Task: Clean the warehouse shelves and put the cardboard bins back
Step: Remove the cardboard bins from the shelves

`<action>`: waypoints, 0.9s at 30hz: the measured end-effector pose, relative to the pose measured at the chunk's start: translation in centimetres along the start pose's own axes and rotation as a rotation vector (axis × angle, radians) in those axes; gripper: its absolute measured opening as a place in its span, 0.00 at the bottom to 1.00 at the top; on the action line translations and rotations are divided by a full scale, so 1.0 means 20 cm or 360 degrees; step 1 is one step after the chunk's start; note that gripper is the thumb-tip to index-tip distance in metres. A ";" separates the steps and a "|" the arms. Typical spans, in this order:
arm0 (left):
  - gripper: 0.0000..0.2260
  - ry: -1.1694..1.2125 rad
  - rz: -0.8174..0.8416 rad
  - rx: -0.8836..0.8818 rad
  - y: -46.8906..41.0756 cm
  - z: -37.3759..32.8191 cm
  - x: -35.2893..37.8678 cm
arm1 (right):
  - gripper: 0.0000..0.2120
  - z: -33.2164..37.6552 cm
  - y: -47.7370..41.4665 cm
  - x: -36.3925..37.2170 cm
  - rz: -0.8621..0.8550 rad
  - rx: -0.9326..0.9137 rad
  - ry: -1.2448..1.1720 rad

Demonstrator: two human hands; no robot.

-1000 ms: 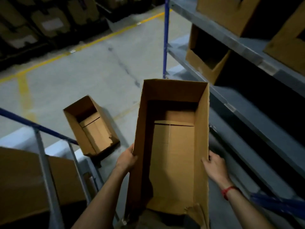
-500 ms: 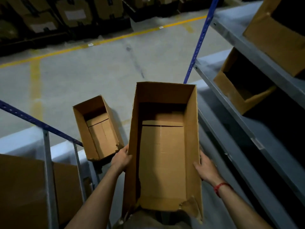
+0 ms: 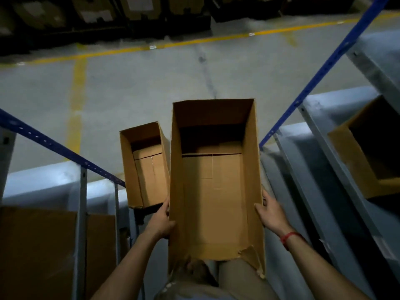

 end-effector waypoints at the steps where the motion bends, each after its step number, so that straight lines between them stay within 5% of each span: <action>1: 0.43 -0.0005 -0.0009 0.0001 -0.01 0.00 -0.02 | 0.32 0.04 -0.06 0.01 0.0020 -0.0018 0.0009; 7: 0.45 0.0188 -0.0069 0.0012 -0.22 -0.09 -0.17 | 0.30 0.15 -0.51 0.07 0.0149 -0.0024 0.0101; 17: 0.32 0.0435 -0.0371 -0.0049 -0.76 -0.30 -0.25 | 0.31 0.30 -1.42 0.00 0.0371 0.0074 0.0220; 27: 0.31 0.0495 -0.0235 -0.0272 -1.58 -0.04 -0.35 | 0.29 0.08 -2.07 0.33 0.0366 0.0219 0.0248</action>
Point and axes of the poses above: each hand's wrist, its own y-axis away from the middle knuckle, its own x-axis out of the palm, z = x × y, the point moved 4 cm from there along -y, towards the middle knuckle, and after that the axes turned 4 degrees about z, right-handed, at the moved point
